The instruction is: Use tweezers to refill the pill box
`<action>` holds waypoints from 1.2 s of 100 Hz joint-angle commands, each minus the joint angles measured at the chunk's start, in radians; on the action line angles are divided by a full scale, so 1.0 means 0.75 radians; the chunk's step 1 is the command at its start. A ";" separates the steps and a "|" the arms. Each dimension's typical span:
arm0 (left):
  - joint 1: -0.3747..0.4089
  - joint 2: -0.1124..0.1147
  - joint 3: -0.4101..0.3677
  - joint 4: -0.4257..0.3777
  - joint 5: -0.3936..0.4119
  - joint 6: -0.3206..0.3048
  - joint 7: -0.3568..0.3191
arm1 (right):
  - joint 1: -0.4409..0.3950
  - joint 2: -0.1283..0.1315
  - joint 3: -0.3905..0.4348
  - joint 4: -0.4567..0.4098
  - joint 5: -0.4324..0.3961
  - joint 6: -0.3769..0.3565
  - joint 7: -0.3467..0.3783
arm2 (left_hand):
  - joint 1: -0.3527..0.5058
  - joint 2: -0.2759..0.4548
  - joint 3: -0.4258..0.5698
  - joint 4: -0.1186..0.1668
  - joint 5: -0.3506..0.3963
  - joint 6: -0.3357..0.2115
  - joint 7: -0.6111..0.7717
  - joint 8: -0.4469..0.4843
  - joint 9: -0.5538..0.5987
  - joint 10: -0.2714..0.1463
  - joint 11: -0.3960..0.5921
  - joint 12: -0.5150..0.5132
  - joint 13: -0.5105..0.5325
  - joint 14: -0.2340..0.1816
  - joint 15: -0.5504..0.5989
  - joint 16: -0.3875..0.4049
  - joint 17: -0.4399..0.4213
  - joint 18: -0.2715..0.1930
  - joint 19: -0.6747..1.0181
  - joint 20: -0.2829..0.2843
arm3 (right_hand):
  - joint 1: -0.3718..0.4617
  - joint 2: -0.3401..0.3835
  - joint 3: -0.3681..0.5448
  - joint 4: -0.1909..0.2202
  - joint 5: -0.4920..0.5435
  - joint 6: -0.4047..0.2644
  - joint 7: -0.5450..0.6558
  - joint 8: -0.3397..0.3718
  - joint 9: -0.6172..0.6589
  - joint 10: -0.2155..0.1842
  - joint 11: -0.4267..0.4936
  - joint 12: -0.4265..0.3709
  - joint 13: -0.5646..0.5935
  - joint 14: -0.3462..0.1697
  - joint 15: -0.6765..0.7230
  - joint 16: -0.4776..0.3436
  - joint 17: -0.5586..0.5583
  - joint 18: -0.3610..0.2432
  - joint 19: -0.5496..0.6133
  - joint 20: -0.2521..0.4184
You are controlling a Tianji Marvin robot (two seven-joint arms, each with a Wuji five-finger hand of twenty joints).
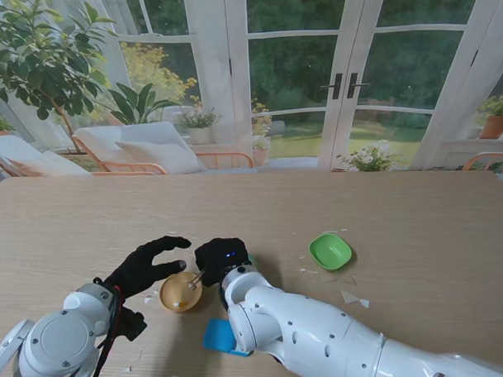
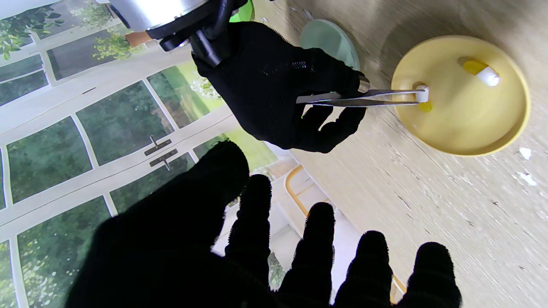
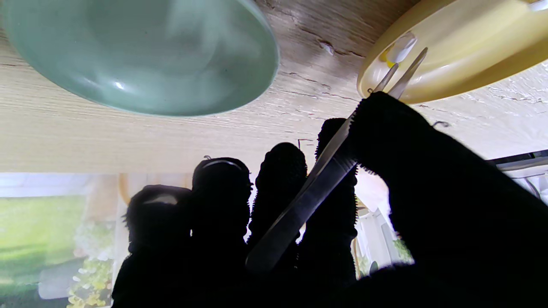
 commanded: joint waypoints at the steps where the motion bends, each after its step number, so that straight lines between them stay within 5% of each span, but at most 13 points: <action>1: 0.010 -0.004 -0.003 -0.012 -0.004 0.000 -0.017 | 0.001 -0.013 -0.005 -0.005 0.005 0.007 0.024 | 0.000 0.004 -0.016 0.039 -0.020 -0.057 0.001 -0.011 -0.021 -0.058 -0.002 -0.011 -0.028 -0.035 -0.016 -0.014 0.003 -0.046 -0.037 -0.009 | -0.022 -0.009 -0.017 0.074 0.001 0.014 0.025 0.016 -0.015 -0.005 0.016 0.015 -0.019 0.010 0.037 0.016 -0.015 -0.046 0.082 0.037; 49: 0.015 -0.006 -0.008 -0.018 -0.007 0.000 -0.012 | 0.018 -0.028 -0.018 0.023 0.016 0.013 0.025 | 0.000 0.001 -0.011 0.038 -0.021 -0.056 0.002 -0.010 -0.021 -0.058 -0.002 -0.010 -0.028 -0.036 -0.015 -0.012 0.002 -0.045 -0.034 -0.009 | -0.040 0.006 -0.015 0.086 0.011 0.074 -0.008 0.030 -0.027 0.003 0.015 0.020 -0.027 0.009 0.039 0.018 -0.016 -0.047 0.082 0.037; 120: 0.015 -0.006 -0.009 -0.018 -0.005 0.001 -0.011 | 0.026 -0.035 -0.031 0.050 0.011 -0.052 0.006 | -0.002 0.000 -0.010 0.038 -0.023 -0.055 0.002 -0.010 -0.021 -0.058 -0.002 -0.010 -0.028 -0.035 -0.015 -0.011 0.002 -0.046 -0.033 -0.009 | 0.089 -0.051 0.083 0.070 0.145 0.081 0.115 0.004 0.107 0.017 0.068 0.065 0.106 0.001 0.094 0.023 0.074 -0.007 0.140 0.026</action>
